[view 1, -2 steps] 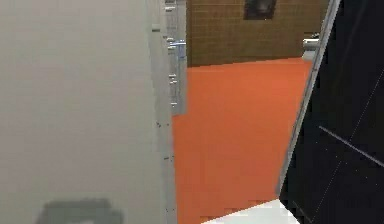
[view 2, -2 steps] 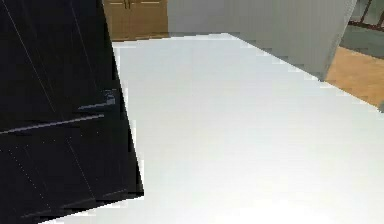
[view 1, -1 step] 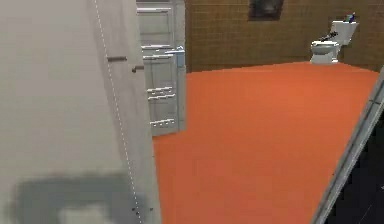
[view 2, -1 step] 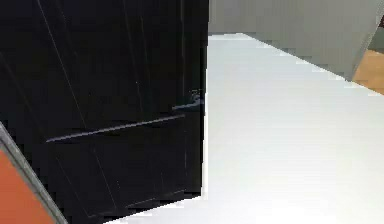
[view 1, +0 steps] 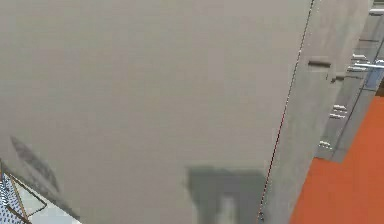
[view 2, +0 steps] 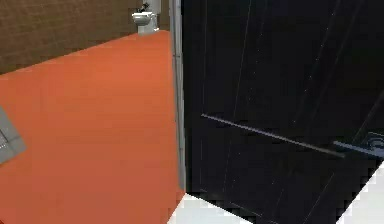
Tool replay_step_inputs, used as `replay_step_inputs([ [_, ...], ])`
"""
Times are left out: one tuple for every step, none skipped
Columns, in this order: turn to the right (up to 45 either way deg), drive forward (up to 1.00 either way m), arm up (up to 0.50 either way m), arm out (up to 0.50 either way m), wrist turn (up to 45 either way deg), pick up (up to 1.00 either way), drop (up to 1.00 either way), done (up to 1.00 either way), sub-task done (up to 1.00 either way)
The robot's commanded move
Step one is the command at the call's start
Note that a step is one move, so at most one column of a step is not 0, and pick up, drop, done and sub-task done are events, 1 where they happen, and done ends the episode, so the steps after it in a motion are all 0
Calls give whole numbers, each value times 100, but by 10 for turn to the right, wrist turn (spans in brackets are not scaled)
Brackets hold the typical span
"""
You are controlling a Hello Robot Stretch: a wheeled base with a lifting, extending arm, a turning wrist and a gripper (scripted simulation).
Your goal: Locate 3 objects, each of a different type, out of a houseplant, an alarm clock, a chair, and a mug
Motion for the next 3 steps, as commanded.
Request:
replay_step_inputs([
  [-450,0,0,0,0,0,0,0,0],
  [0,30,0,0,0,0,0,0,0],
  [-360,0,0,0,0,0,0,0,0],
])
